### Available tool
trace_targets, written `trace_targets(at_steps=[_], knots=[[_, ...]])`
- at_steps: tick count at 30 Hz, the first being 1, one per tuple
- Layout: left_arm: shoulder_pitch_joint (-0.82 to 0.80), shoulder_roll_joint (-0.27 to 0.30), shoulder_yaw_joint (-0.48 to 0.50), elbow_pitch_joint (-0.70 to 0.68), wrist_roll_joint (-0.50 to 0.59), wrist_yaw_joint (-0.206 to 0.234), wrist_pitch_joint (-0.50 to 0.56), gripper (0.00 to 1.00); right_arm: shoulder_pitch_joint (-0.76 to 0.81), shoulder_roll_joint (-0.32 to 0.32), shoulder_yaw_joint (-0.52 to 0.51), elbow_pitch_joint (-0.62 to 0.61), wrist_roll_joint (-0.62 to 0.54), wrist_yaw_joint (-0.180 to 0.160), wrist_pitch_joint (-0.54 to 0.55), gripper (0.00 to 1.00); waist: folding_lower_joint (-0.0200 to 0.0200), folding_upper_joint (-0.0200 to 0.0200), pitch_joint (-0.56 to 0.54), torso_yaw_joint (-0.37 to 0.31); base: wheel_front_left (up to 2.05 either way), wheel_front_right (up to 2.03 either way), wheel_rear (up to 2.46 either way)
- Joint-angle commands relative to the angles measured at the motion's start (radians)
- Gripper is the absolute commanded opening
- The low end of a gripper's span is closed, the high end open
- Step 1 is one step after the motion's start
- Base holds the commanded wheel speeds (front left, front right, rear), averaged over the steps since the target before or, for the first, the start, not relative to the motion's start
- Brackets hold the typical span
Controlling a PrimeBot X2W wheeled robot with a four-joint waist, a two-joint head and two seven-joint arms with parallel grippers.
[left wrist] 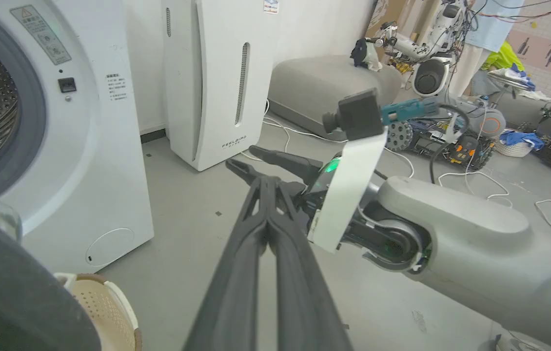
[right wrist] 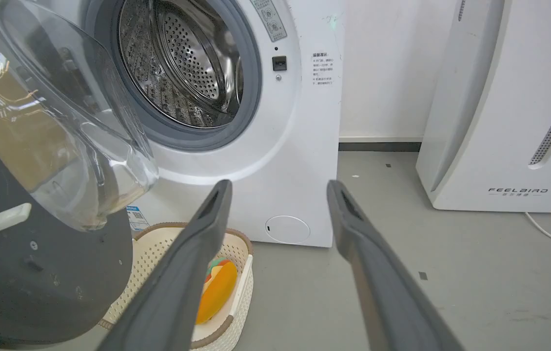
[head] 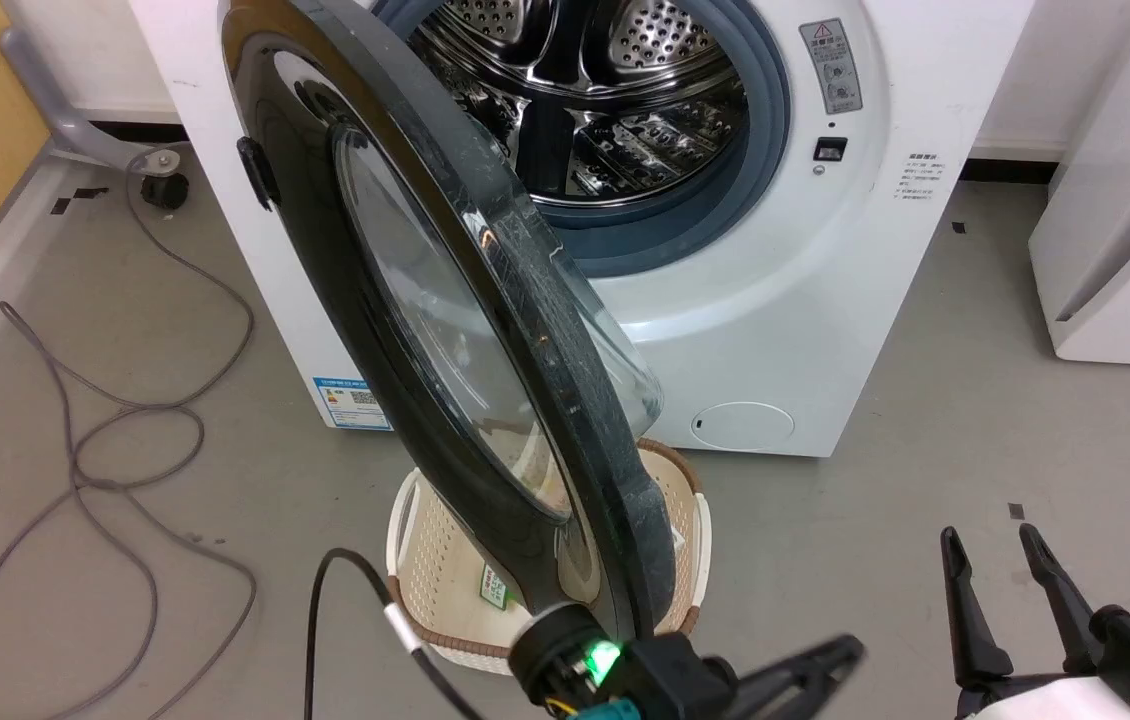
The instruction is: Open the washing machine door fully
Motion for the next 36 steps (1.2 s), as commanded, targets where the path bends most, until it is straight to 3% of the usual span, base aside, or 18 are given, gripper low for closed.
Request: trace_targets(at_steps=[1, 6, 11, 20, 30, 36], knots=[[-0.014, -0.004, 0.009, 0.024, 0.011, 0.008, -0.011, 0.00, -0.012, 0.004, 0.002, 0.003, 0.004, 0.001, -0.002, 1.00, 0.0000, -0.0001, -0.001, -0.001, 0.00, 0.00, 0.00], [-0.068, -0.048, 0.068, 0.162, 0.020, 0.051, -0.068, 0.00, -0.012, 0.004, 0.008, 0.004, 0.005, 0.001, -0.004, 1.00, 0.0000, -0.0001, -0.002, -0.007, 0.00, 0.00, 0.00], [-0.128, -0.085, 0.078, 0.262, 0.016, 0.063, -0.117, 0.00, -0.007, 0.004, 0.010, 0.005, 0.011, 0.001, -0.002, 1.00, 0.0000, -0.0001, 0.000, -0.008, 0.00, 0.00, 0.00], [-0.158, -0.102, 0.095, 0.381, 0.025, 0.132, -0.162, 0.00, -0.007, 0.004, 0.015, 0.018, 0.030, 0.001, 0.004, 1.00, 0.0000, -0.0001, 0.002, -0.008, 0.00, 0.00, 0.00], [-0.096, -0.063, 0.112, 0.356, 0.016, 0.182, -0.154, 0.00, -0.003, 0.004, 0.020, 0.028, 0.042, 0.001, 0.007, 1.00, 0.0000, -0.0001, -0.007, 0.004, 0.00, 0.00, 0.00], [-0.016, -0.025, 0.145, 0.269, 0.010, 0.252, -0.141, 0.00, 0.008, 0.004, 0.025, 0.030, 0.047, 0.001, 0.013, 1.00, 0.0000, -0.0001, -0.018, 0.004, 0.00, 0.00, 0.00]])
